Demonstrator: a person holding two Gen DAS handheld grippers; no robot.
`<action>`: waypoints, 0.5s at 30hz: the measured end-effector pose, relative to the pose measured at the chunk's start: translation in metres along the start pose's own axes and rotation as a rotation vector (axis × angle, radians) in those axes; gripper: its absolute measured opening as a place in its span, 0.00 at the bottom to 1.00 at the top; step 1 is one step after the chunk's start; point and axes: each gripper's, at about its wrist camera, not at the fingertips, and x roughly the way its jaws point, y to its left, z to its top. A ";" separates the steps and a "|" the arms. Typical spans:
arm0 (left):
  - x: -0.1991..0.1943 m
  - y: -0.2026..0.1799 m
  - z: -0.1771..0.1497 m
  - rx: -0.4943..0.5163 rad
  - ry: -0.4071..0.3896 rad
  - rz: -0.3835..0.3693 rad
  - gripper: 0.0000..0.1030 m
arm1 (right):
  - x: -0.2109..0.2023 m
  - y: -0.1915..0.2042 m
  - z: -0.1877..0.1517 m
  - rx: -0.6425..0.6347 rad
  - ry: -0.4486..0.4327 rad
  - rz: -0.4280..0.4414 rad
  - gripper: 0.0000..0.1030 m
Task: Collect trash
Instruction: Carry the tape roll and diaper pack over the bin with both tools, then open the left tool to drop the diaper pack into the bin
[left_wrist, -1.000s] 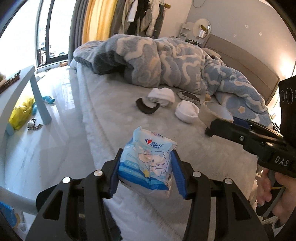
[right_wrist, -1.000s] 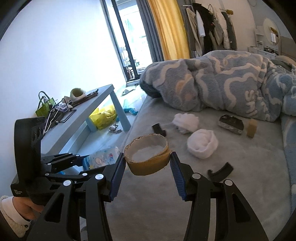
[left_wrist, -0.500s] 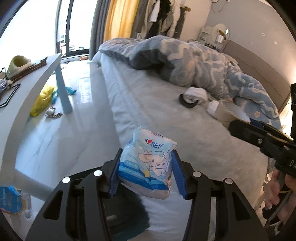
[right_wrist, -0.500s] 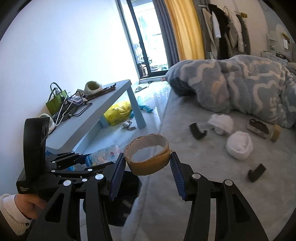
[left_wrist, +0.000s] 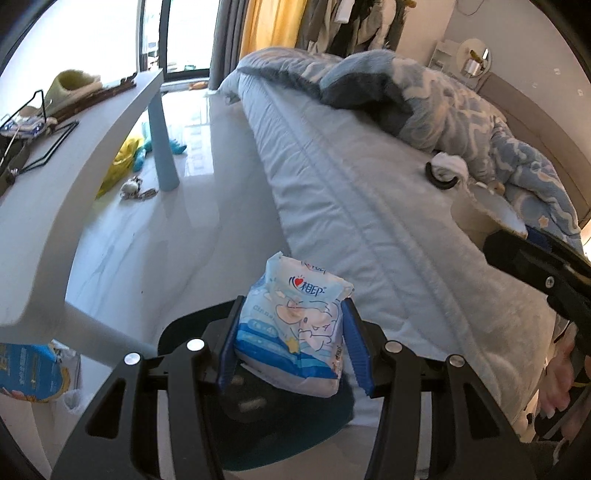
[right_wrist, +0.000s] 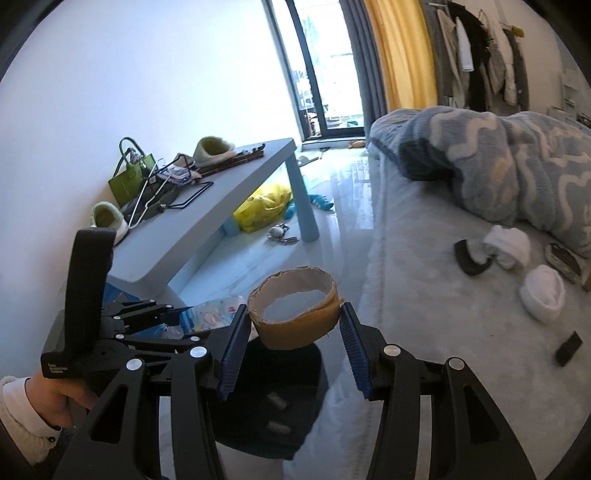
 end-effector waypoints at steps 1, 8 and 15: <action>0.001 0.003 -0.001 -0.001 0.009 0.002 0.52 | 0.004 0.003 0.000 -0.002 0.006 0.003 0.49; 0.008 0.026 -0.011 -0.012 0.082 0.016 0.52 | 0.022 0.018 0.001 -0.013 0.039 0.016 0.49; 0.014 0.042 -0.019 -0.029 0.158 0.012 0.53 | 0.040 0.032 -0.001 -0.024 0.079 0.034 0.49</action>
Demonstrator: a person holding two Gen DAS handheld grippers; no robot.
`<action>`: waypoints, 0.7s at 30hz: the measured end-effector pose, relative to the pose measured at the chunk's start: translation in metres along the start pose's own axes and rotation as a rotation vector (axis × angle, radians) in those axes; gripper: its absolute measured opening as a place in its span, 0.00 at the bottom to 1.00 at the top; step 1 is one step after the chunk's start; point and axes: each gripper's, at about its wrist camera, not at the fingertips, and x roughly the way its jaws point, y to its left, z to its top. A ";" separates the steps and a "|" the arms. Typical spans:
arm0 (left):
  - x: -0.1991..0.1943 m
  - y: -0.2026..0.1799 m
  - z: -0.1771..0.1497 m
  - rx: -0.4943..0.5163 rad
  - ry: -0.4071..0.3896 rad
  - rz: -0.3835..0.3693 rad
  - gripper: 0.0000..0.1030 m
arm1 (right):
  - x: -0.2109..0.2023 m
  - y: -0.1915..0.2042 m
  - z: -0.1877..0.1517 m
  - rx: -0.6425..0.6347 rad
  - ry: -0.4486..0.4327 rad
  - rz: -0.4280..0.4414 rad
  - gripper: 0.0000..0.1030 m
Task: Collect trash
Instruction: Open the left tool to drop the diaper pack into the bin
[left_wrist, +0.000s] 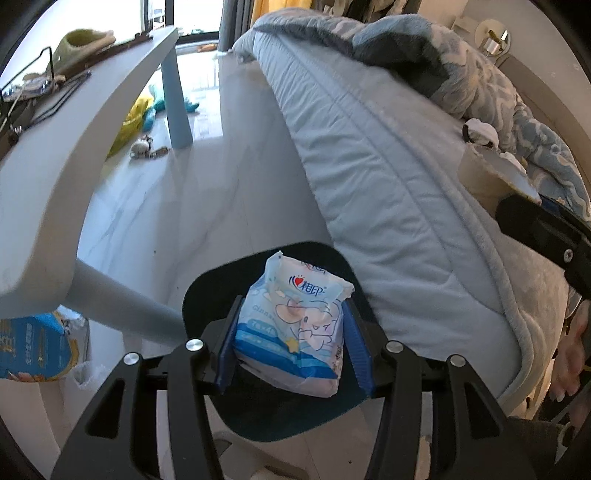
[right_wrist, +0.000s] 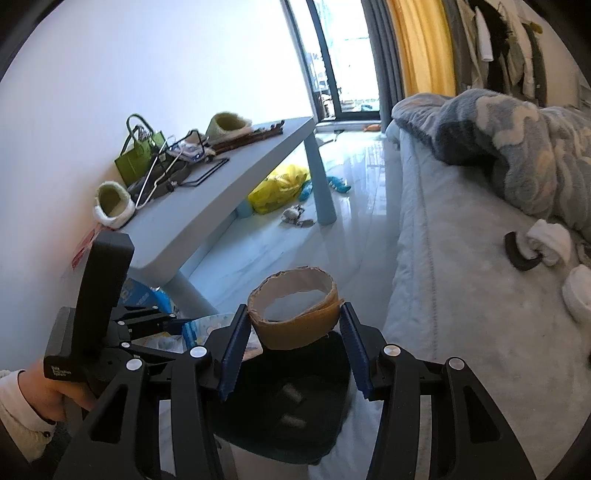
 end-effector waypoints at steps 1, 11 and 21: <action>0.000 0.002 0.000 -0.003 0.005 -0.001 0.53 | 0.003 0.002 0.000 -0.003 0.006 0.000 0.49; -0.006 0.019 -0.006 -0.014 0.007 -0.011 0.63 | 0.023 0.015 -0.003 -0.021 0.044 -0.008 0.49; -0.033 0.039 -0.003 -0.053 -0.101 0.000 0.64 | 0.059 0.027 -0.013 -0.039 0.133 -0.027 0.49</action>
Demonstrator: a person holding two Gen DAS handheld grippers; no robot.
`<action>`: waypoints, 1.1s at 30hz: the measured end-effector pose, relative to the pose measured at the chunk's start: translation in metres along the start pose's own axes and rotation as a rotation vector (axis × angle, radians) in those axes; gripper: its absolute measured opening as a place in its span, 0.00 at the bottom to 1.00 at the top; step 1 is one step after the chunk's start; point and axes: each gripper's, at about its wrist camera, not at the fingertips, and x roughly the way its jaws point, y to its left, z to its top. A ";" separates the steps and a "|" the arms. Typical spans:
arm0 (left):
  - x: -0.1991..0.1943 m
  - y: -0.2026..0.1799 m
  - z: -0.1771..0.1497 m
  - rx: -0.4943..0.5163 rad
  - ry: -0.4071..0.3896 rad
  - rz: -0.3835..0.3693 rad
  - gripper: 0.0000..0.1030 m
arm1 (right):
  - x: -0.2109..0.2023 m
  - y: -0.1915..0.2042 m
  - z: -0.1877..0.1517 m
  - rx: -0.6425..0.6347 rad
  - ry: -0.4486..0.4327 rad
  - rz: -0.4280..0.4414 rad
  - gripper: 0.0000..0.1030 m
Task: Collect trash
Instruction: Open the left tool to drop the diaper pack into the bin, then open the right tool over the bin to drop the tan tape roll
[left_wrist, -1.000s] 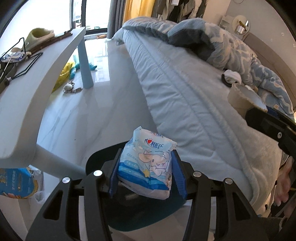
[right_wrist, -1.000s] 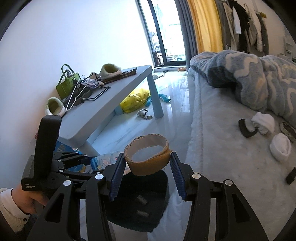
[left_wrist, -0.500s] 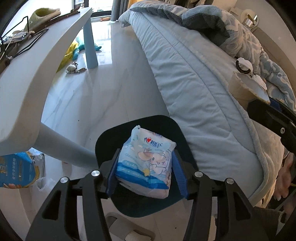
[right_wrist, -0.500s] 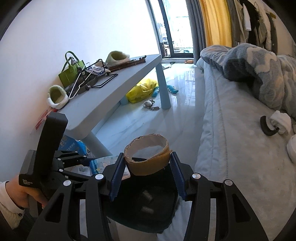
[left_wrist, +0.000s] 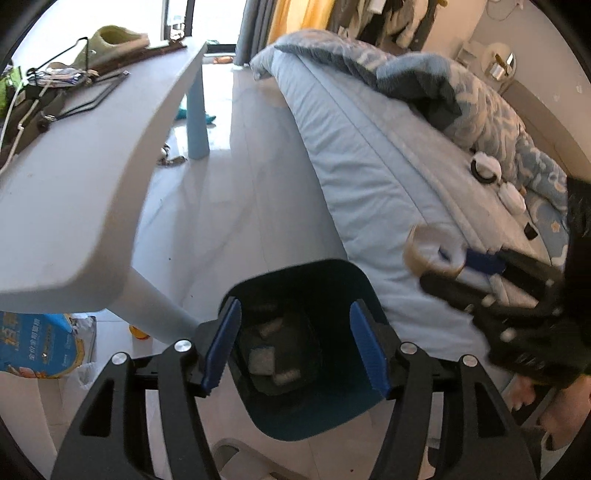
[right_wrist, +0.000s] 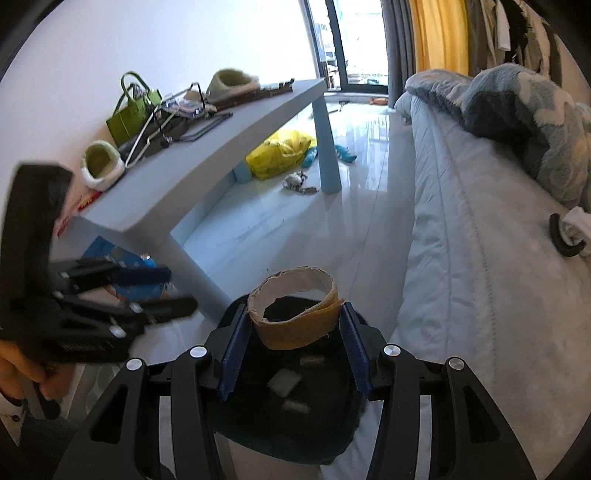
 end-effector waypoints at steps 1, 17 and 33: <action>-0.003 0.002 0.000 -0.004 -0.011 0.003 0.64 | 0.003 0.001 -0.002 -0.003 0.010 -0.001 0.49; -0.055 0.009 0.020 -0.059 -0.226 -0.089 0.52 | 0.070 0.017 -0.034 -0.051 0.211 -0.015 0.49; -0.073 0.000 0.028 -0.062 -0.294 -0.128 0.46 | 0.104 0.033 -0.063 -0.096 0.329 0.026 0.63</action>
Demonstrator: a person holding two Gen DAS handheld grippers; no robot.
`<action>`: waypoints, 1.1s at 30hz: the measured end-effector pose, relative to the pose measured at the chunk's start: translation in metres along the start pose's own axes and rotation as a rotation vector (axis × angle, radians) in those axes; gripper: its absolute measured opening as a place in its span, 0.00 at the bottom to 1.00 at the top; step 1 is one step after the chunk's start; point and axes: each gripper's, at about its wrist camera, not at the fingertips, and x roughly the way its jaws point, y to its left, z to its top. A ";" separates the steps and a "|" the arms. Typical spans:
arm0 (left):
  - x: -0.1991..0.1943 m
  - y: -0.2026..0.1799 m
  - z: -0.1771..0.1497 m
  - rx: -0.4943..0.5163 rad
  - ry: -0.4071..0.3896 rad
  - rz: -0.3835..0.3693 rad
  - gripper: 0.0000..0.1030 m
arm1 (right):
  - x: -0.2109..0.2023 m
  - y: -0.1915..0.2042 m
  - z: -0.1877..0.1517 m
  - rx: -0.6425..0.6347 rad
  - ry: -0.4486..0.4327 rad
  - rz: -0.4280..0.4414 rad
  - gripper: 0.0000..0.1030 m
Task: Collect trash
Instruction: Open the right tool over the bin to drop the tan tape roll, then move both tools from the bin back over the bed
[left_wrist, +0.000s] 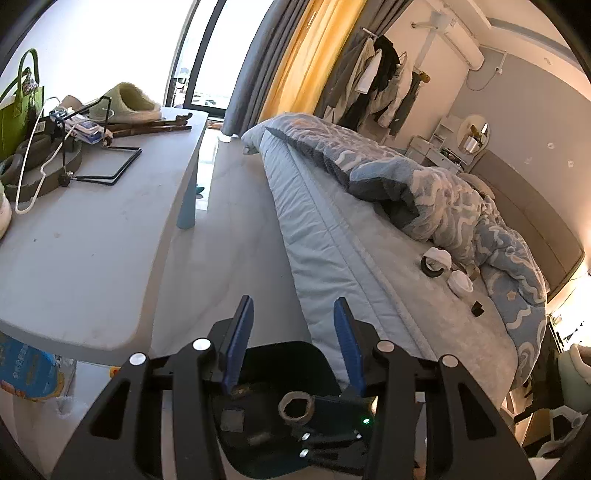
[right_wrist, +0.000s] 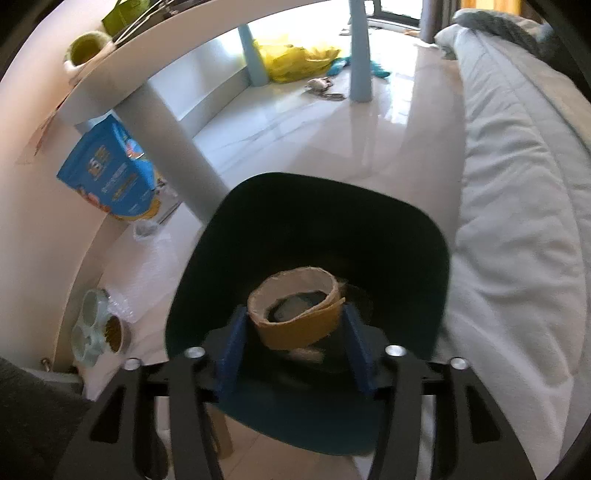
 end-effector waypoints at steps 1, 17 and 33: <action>0.000 -0.002 0.000 0.008 -0.002 0.001 0.46 | 0.000 0.001 0.000 -0.006 0.001 -0.006 0.63; -0.007 -0.027 0.008 0.040 -0.053 -0.011 0.46 | -0.039 -0.011 0.003 -0.005 -0.081 -0.033 0.63; -0.005 -0.080 0.017 0.089 -0.112 -0.018 0.46 | -0.129 -0.048 -0.004 0.013 -0.347 -0.116 0.63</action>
